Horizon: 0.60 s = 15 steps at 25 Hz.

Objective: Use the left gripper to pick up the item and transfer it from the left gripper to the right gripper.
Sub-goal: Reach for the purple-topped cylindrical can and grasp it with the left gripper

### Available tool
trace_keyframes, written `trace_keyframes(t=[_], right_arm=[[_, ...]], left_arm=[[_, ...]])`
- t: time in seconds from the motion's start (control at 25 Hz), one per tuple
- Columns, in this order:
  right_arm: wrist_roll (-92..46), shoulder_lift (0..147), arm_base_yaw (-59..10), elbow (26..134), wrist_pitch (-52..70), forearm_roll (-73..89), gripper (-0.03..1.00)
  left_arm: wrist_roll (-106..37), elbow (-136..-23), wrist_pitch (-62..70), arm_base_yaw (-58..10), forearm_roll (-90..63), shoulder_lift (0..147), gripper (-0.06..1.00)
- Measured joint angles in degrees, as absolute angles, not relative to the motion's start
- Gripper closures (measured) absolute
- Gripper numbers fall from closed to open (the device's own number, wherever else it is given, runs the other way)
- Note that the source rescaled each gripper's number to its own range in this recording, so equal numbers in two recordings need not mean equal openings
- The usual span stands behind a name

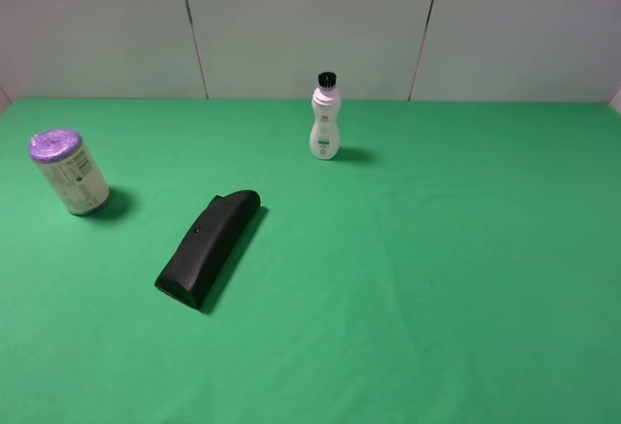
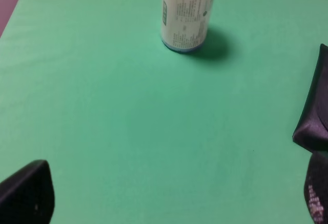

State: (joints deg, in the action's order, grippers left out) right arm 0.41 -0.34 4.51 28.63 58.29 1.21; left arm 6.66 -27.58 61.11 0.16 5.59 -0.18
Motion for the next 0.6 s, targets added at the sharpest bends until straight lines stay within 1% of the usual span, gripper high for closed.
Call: trace_keyframes(t=[0.6], right_arm=[[0.41, -0.34, 4.51, 28.63, 58.29, 1.21, -0.03]], left_arm=[[6.66, -27.58, 61.10, 0.16, 5.59, -0.18, -0.01]])
